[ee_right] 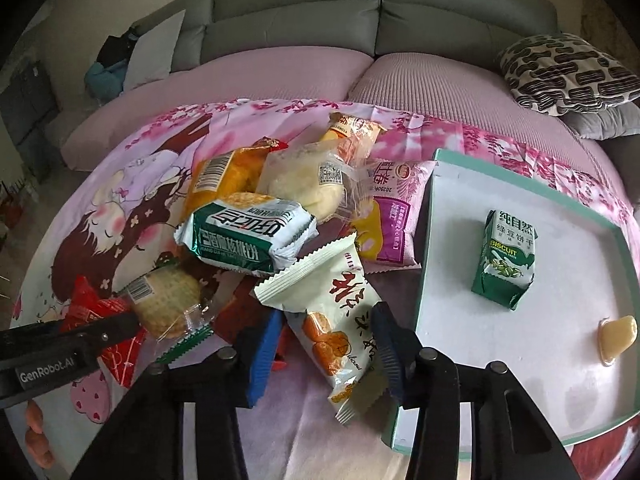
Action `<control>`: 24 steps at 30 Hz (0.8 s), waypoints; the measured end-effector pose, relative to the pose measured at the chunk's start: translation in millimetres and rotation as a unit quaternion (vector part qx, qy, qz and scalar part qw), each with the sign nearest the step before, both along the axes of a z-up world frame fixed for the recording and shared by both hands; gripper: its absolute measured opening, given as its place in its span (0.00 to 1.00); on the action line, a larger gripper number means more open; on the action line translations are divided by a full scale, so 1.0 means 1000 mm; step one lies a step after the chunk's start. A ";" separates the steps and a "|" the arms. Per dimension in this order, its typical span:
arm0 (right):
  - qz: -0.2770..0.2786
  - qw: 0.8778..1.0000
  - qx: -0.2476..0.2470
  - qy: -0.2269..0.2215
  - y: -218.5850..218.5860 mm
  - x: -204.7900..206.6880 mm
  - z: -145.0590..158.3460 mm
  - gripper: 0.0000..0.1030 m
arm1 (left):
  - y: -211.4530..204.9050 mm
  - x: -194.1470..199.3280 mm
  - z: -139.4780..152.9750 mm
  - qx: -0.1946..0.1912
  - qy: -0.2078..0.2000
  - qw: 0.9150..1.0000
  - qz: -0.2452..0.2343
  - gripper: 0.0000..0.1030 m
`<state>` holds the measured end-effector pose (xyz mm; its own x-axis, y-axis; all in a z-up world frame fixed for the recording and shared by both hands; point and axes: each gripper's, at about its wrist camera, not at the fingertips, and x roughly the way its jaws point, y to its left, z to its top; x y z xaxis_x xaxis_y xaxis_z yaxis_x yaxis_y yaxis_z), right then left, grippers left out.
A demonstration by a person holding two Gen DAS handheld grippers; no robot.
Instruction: Organize snacks
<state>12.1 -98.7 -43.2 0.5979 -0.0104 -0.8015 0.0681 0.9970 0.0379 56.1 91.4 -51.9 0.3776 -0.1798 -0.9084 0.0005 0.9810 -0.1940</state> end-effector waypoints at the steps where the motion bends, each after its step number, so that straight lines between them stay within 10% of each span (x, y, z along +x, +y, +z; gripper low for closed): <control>1: -0.001 1.000 0.003 -0.001 -0.001 0.000 0.001 0.46 | 0.001 -0.001 0.002 -0.001 -0.003 1.000 0.003 0.52; 24: -0.019 0.998 0.041 -0.038 -0.018 -0.012 0.024 0.31 | 0.017 -0.011 0.037 -0.013 -0.054 0.998 0.024 0.52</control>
<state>0.1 -116.2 -19.3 0.6574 0.0300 -0.7530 0.0990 0.9871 0.1257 45.0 108.9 -15.0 0.4825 -0.1824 -0.8567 -0.0231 0.9751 -0.2206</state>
